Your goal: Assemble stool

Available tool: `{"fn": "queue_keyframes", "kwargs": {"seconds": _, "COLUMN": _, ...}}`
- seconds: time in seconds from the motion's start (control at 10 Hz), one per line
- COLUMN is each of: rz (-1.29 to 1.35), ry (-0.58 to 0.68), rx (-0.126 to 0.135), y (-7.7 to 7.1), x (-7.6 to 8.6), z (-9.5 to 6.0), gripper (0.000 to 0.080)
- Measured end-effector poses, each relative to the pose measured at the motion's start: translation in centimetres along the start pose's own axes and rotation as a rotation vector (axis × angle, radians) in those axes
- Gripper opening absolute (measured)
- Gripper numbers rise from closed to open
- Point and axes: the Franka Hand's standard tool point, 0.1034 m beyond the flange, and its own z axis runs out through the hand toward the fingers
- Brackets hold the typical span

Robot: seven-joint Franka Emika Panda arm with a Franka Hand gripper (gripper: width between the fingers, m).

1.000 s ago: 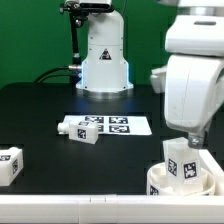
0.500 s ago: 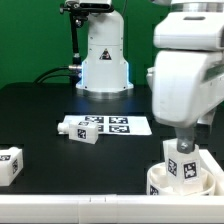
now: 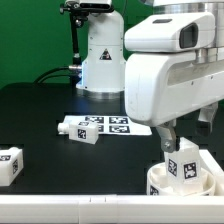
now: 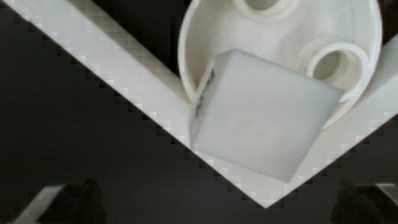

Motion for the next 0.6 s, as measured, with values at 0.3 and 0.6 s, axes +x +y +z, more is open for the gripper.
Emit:
{"fn": "queue_keyframes", "kwargs": {"seconds": 0.3, "rz": 0.204, "ry": -0.045, "rx": 0.052, "y": -0.8, "x": -0.7, "z": 2.3, "gripper": 0.0649}}
{"fn": "queue_keyframes", "kwargs": {"seconds": 0.6, "rz": 0.191, "ry": -0.018, "rx": 0.025, "y": -1.1, "x": -1.1, "z": 3.9, "gripper": 0.0649}}
